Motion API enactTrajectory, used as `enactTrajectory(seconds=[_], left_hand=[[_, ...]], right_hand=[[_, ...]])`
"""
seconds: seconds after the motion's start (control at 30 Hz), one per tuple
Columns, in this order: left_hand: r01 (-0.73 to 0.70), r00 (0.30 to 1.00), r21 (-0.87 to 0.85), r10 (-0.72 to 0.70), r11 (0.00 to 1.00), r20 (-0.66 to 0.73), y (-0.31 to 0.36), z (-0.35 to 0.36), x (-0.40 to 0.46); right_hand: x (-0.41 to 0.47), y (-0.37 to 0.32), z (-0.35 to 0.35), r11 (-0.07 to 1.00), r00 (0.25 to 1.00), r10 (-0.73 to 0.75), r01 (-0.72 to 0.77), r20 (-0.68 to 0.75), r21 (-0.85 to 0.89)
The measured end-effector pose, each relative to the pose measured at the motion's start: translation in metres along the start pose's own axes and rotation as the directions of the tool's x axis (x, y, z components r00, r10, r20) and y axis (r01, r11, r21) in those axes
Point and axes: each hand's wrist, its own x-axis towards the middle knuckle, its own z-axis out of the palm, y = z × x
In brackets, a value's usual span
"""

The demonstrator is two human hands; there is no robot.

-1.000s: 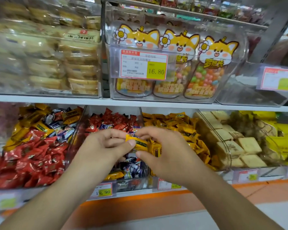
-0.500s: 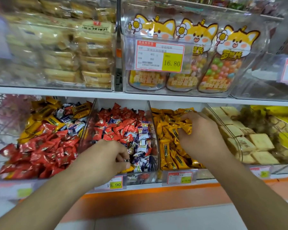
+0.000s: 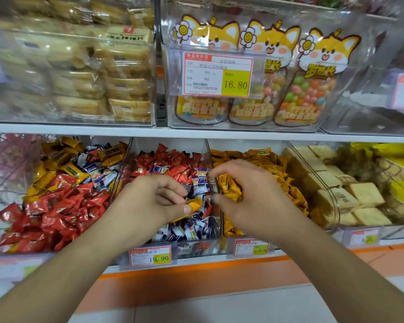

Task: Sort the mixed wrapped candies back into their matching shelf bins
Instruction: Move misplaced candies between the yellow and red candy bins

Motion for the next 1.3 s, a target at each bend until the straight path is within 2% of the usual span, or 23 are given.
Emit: enactTrajectory(seconds=[0.1,0.27,0.33,0.43,0.5,0.6,0.7,0.87,1.1,1.17,1.3], left_hand=[[0.016,0.999,-0.18,-0.008,0.984,0.047,0.014,0.002,-0.007],[-0.016,1.0,-0.19,0.018,0.982,0.006,0.016,0.002,-0.012],[-0.053,0.998,-0.131,0.047,0.99,-0.047,0.014,0.002,-0.012],[-0.069,0.994,-0.042,0.065,0.997,-0.093,0.008,-0.002,-0.012],[-0.077,0.992,-0.01,0.076,0.997,-0.103,0.005,-0.006,-0.014],[-0.103,0.989,0.065,0.109,0.993,-0.105,0.002,-0.013,-0.018],[-0.116,0.984,0.129,0.131,0.985,-0.12,-0.004,-0.024,-0.021],[-0.106,0.962,0.234,0.159,0.966,-0.222,-0.02,-0.048,-0.017],[0.041,0.898,0.501,0.189,0.864,-0.399,-0.047,-0.104,0.025],[0.047,0.903,0.585,0.216,0.81,-0.371,-0.054,-0.113,0.043],[0.032,0.95,0.66,0.183,0.751,-0.255,-0.074,-0.114,0.075]], right_hand=[[-0.004,-0.013,0.009,0.994,0.987,-0.073,0.059,0.145,0.095],[-0.004,-0.008,0.008,0.993,0.992,-0.022,0.007,0.127,0.116],[-0.001,0.001,0.003,0.994,0.997,0.064,-0.067,0.039,0.088],[0.007,0.022,-0.005,0.976,0.945,0.217,-0.211,-0.244,0.049],[0.011,0.033,-0.006,0.956,0.916,0.263,-0.29,-0.303,-0.046],[0.012,0.027,0.001,0.947,0.937,0.265,-0.298,-0.229,-0.125],[0.011,0.008,0.011,0.974,0.968,0.181,-0.201,-0.174,-0.102],[0.014,-0.017,0.036,0.992,0.998,0.07,-0.069,0.007,-0.106],[0.022,-0.019,0.049,0.985,0.993,0.113,-0.115,-0.017,-0.13],[0.024,-0.02,0.05,0.985,0.992,0.125,-0.128,-0.03,-0.116],[0.024,-0.02,0.052,0.981,0.991,0.132,-0.133,-0.016,-0.141]])
